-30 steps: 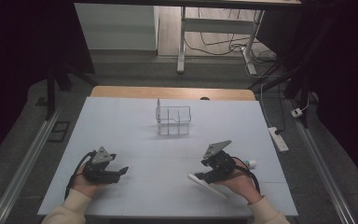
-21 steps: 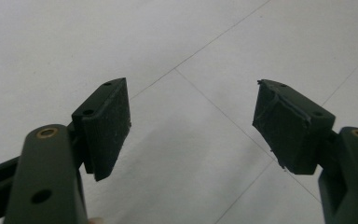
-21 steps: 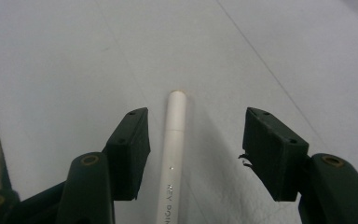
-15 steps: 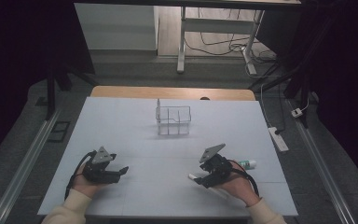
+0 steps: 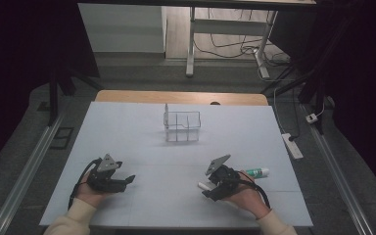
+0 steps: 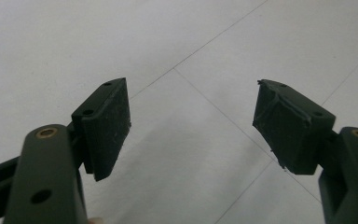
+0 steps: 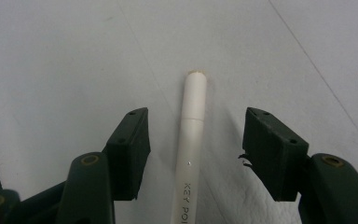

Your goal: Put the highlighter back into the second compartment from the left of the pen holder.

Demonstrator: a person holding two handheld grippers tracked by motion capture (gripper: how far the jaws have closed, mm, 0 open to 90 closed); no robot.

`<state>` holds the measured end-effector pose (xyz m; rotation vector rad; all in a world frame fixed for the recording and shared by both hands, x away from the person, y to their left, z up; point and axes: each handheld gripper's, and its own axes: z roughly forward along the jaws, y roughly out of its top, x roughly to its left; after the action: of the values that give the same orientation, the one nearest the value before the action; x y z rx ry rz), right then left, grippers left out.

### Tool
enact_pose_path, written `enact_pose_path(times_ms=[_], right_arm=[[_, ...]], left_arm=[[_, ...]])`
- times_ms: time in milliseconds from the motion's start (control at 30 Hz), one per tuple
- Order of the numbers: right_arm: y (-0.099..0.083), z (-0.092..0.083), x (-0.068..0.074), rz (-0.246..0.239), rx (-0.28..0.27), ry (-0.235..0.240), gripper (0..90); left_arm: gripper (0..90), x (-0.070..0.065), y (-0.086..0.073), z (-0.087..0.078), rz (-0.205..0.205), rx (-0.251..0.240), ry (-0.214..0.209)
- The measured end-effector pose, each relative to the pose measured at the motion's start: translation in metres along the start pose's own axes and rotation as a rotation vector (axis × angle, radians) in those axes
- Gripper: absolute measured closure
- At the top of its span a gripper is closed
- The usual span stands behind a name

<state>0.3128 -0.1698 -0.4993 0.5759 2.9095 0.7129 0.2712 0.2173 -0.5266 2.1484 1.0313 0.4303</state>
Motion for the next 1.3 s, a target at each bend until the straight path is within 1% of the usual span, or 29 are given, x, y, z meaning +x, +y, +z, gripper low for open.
enact_pose_path(times_ms=[267,400,833,933,1067,1200,1300], right_arm=[[-0.0002,0.0069,0.0032,-0.015,0.03,0.002,40.5],[-0.0005,0.0068,0.0027,-0.016,0.029,-0.006,40.9],[-0.0005,0.0073,0.0028,-0.016,0.032,-0.007,42.1],[-0.0006,0.0071,0.0028,-0.013,0.033,-0.01,43.6],[-0.0006,0.0066,0.0026,-0.008,0.035,-0.019,47.5],[-0.0006,0.0046,0.0028,-0.017,0.043,-0.02,59.2],[-0.0003,0.0039,0.0027,-0.007,0.05,-0.02,67.0]], left_arm=[[27.2,-0.0004,0.0,0.0005,0.0,0.001,-0.001],[27.2,-0.0002,0.0,0.0006,0.004,0.006,-0.002],[27.1,-0.0012,0.0,0.0015,0.011,0.01,-0.005],[27.0,-0.0012,0.0,0.0017,0.01,0.011,-0.007],[27.0,-0.0013,0.0,0.002,0.011,0.013,-0.006],[27.0,-0.0014,-0.0001,0.0022,0.011,0.015,-0.006],[27.0,-0.0015,0.0,0.0026,0.013,0.017,-0.006]])
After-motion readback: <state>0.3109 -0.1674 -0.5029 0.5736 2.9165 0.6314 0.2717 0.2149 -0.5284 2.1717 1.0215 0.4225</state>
